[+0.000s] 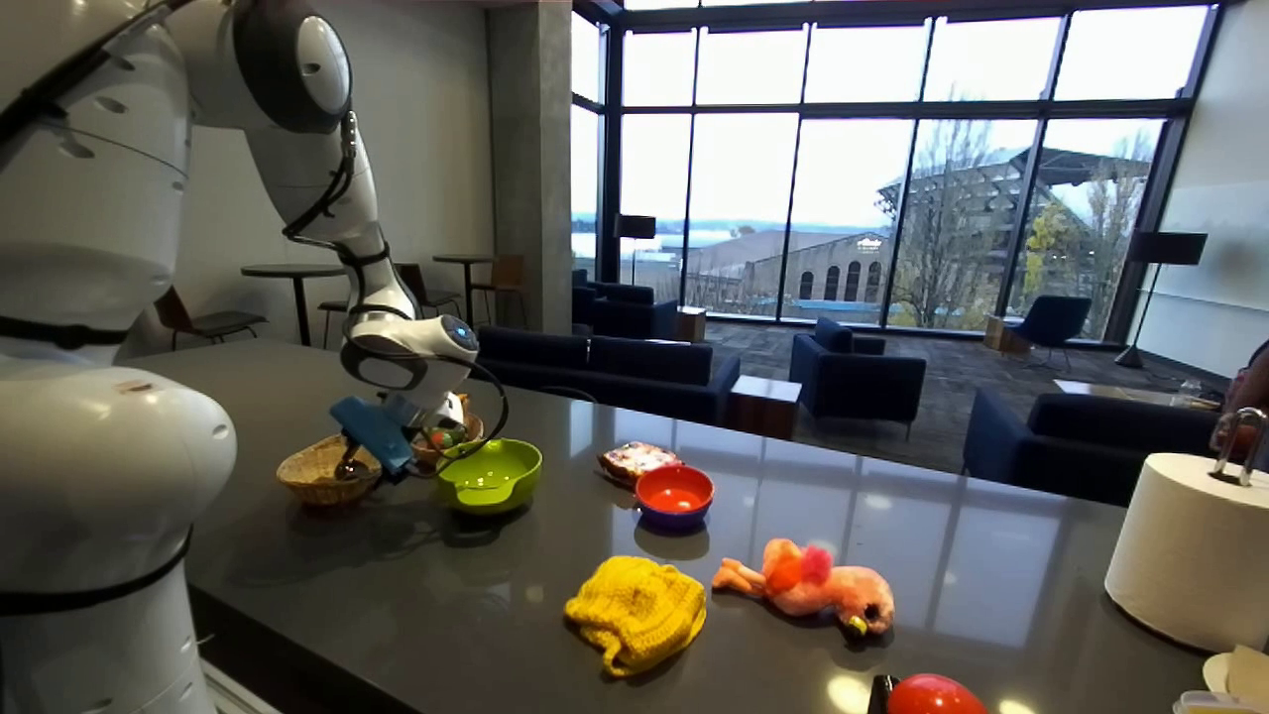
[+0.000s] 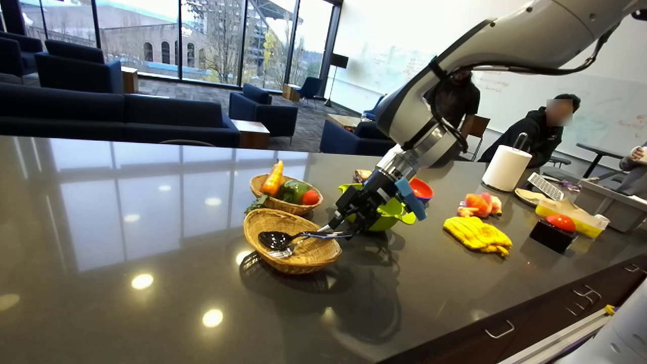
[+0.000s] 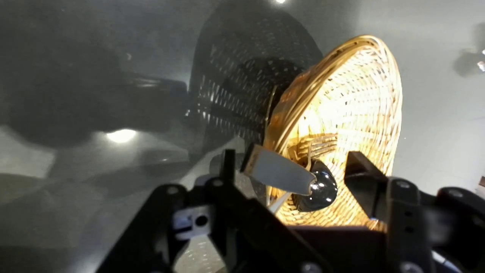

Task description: Use the black spoon to mix the contents of the green bowl

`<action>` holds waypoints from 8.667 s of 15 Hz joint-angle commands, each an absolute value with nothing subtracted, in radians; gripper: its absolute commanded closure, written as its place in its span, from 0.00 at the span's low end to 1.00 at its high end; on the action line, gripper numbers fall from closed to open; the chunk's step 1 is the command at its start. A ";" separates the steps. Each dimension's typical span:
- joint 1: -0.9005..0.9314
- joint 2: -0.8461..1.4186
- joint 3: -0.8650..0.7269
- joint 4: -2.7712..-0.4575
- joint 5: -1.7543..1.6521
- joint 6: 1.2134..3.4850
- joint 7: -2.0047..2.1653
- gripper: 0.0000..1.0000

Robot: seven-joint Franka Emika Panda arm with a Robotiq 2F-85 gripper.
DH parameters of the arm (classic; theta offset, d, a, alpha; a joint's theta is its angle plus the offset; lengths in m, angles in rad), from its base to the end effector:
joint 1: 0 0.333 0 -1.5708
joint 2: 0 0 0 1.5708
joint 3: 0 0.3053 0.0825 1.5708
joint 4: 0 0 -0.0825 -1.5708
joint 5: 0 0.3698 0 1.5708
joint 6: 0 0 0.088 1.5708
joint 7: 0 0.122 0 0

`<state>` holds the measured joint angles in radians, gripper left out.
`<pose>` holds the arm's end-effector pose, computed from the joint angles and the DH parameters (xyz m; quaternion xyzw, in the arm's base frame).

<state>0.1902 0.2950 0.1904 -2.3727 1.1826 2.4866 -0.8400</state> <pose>0.4403 0.1858 0.1780 -0.9393 -0.0817 0.0090 0.3332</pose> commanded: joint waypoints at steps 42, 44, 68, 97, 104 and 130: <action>0.166 0.261 0.181 -2.422 1.145 2.490 -0.817 0.94; 0.163 0.257 0.181 -2.421 1.136 2.496 -0.813 1.00; 0.179 -0.096 0.185 -2.438 0.548 2.371 -0.251 0.99; 0.064 -0.073 0.089 -2.283 -0.064 2.040 0.074 0.99; 0.071 0.039 0.086 -2.222 -0.091 1.993 0.053 0.99; 0.134 0.193 0.129 -2.051 -0.159 1.893 -0.056 0.99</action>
<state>0.1257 0.1729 0.1263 -2.0877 -0.1492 1.9075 -0.0307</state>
